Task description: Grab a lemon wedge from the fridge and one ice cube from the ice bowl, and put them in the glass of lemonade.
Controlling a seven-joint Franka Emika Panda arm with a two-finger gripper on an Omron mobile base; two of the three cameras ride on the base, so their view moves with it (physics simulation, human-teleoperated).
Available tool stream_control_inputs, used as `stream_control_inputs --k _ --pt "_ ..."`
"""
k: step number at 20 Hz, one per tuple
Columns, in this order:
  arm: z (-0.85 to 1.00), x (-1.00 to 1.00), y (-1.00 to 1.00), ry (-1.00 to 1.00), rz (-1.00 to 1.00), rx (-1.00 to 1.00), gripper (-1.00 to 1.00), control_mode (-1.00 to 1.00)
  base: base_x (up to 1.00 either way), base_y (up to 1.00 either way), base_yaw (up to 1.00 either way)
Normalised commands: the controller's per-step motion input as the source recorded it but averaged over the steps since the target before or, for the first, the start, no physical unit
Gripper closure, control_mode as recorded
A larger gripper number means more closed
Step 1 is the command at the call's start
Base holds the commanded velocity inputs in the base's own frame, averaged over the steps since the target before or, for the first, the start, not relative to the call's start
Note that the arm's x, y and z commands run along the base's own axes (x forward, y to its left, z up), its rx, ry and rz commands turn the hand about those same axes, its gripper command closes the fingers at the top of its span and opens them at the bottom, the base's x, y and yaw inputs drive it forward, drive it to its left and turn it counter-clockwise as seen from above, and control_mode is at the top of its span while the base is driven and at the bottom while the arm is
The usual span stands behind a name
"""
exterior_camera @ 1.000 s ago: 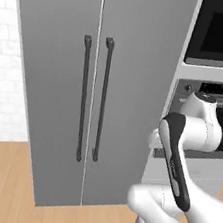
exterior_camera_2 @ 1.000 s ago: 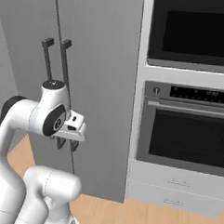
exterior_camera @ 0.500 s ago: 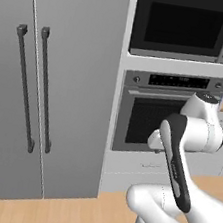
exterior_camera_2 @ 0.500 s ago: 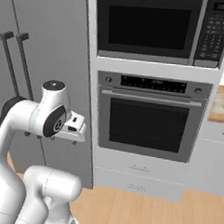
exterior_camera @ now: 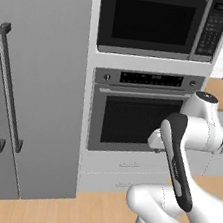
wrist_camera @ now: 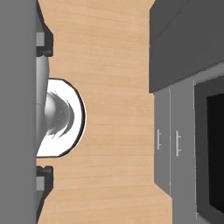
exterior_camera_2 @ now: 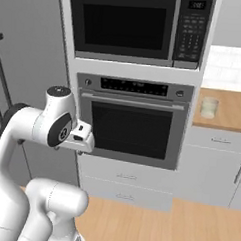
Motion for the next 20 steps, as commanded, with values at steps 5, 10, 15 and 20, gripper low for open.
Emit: stream_control_inputs --k 5,10,15,20 --pt "0.0 0.0 0.0 0.0 0.0 0.0 -1.0 1.0 0.12 -0.8 0.0" --pt "0.0 0.0 0.0 0.0 0.0 0.0 -1.0 1.0 0.06 -0.99 0.0" --pt "0.0 0.0 0.0 0.0 0.0 0.0 -1.0 1.0 0.01 -0.96 0.0" --pt "0.0 0.0 0.0 0.0 0.0 0.0 -1.0 1.0 0.03 -0.92 0.0"
